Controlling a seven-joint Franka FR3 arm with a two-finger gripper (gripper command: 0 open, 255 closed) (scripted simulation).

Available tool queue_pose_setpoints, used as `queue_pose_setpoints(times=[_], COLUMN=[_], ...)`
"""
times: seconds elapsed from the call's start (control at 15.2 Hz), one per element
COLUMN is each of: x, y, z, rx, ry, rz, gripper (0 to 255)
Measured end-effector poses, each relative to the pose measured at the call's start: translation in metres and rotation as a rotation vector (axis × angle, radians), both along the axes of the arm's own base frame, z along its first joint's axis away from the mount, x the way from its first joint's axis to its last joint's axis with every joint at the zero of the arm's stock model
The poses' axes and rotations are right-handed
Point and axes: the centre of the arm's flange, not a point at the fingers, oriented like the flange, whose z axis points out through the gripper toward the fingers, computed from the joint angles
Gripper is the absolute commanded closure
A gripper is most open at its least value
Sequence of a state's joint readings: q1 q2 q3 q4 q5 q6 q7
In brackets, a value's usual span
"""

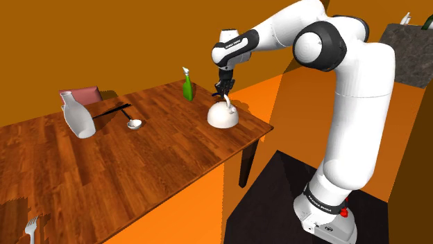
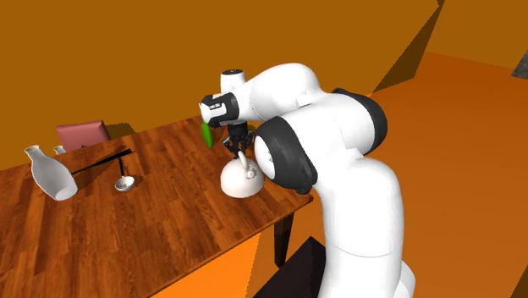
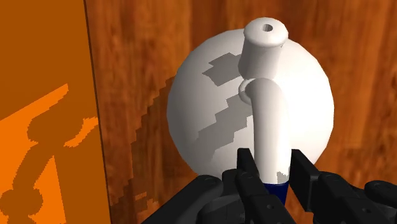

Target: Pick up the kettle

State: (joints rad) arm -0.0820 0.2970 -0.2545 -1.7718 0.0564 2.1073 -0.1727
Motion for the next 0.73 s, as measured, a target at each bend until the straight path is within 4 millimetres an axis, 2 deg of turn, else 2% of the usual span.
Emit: queue_pose_setpoints(times=[0.73], x=[0.000], y=[0.001], z=[0.055], rx=[0.000], ry=[0.000], rz=[0.000], gripper=[255])
